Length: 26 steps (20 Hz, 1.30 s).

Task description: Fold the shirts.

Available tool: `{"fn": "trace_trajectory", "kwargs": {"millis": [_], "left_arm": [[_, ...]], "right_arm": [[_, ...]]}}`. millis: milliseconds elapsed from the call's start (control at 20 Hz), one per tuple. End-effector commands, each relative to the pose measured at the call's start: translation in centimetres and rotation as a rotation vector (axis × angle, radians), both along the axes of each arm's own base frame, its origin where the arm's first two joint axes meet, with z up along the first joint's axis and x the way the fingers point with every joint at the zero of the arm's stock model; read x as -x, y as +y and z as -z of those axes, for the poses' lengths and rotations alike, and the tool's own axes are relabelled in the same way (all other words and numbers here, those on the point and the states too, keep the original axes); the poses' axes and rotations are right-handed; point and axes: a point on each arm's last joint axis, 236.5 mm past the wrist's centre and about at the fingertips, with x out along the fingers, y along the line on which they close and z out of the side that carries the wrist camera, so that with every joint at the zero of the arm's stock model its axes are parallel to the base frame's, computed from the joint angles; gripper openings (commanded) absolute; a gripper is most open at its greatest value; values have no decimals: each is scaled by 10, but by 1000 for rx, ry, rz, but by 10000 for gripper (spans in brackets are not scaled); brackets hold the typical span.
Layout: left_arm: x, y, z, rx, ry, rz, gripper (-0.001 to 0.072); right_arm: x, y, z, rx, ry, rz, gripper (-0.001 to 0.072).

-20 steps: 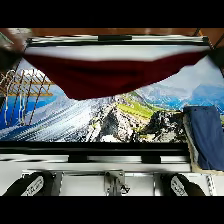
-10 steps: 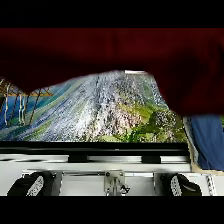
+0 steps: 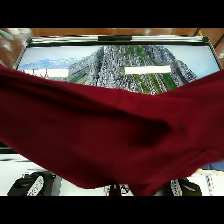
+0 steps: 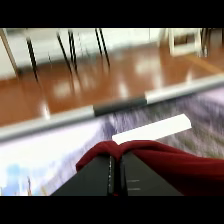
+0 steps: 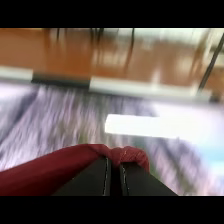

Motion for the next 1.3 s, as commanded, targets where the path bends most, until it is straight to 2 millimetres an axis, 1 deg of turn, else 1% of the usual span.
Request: {"fn": "trace_trajectory", "kwargs": {"millis": [0,100,150,200,250,300,400,500,550,600,700,800,850,900,950,1000,1050,1150,1200,1250], "left_arm": [[-32,14,112,-13,359,-16,38],[-56,30,188,-3,556,-55,38],[-67,37,224,2,638,-77,39],[-81,44,258,16,705,-96,38],[-99,48,284,51,752,-117,38],[-119,52,307,97,789,-145,38],[-167,64,349,160,847,-197,38],[-213,67,383,224,875,-209,38],[-236,65,396,258,872,-198,39],[-256,62,404,277,862,-171,39],[-287,54,415,218,832,-83,39],[-316,53,420,208,799,-81,39],[-330,53,423,216,775,-95,39],[-341,52,424,222,753,-103,39],[-349,52,429,224,736,-114,39],[-355,53,434,225,724,-125,39],[-358,52,441,226,726,-131,39],[-359,50,457,253,763,-141,39],[-357,48,464,272,788,-147,39],[-355,46,468,272,806,-141,40]], "right_arm": [[-27,-20,124,-228,554,36,69],[-62,-32,191,-324,731,39,69],[-87,-40,228,-368,777,47,69],[-113,-44,261,-424,792,41,68],[-143,-42,290,-501,792,20,68],[-170,-38,313,-540,785,-5,68],[-227,-27,357,-521,770,-30,68],[-278,-10,386,-473,706,-46,68],[-303,-5,393,-457,650,-36,68],[-327,-1,395,-443,577,-19,69],[-366,-1,384,-426,419,17,69],[-388,-4,369,-415,294,51,69],[-392,-5,368,-424,274,63,69],[-394,-2,374,-450,285,73,69],[-393,0,384,-472,313,80,68],[-390,7,399,-482,357,73,69],[-388,11,413,-482,396,67,69],[-383,21,440,-483,468,54,69],[-381,24,450,-483,492,52,69],[-381,26,456,-482,504,50,69]]}}
